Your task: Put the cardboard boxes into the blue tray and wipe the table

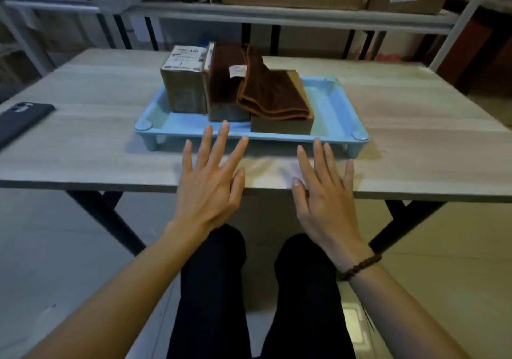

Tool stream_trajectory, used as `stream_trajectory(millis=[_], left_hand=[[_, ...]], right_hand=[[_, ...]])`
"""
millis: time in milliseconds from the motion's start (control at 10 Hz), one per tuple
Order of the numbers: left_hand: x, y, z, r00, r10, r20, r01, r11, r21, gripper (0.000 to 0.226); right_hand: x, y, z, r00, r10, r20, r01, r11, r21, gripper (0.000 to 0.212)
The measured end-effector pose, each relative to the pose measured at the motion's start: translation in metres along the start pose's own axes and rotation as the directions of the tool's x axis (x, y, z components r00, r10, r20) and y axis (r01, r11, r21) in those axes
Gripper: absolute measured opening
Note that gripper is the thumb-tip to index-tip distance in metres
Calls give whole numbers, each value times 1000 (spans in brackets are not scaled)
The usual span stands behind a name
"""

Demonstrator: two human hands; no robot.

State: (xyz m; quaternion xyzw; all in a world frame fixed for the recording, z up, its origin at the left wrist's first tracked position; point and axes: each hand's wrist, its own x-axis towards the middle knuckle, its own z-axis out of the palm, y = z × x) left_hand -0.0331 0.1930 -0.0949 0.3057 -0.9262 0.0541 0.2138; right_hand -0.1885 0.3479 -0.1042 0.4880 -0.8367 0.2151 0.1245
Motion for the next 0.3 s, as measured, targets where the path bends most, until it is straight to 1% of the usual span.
stream_trajectory(millis=[100, 200, 300], left_hand=[[-5, 4, 3, 999, -46, 12, 46, 999, 14, 61], [-5, 4, 5, 998, -59, -9, 60, 998, 20, 62], [-6, 1, 2, 998, -59, -23, 60, 998, 19, 63]], right_hand=[[-15, 2, 7, 1000, 8, 2, -8, 1000, -14, 58], [-16, 2, 9, 1000, -7, -19, 7, 1000, 17, 59], [-11, 0, -11, 992, 122, 35, -125, 900, 418, 55]])
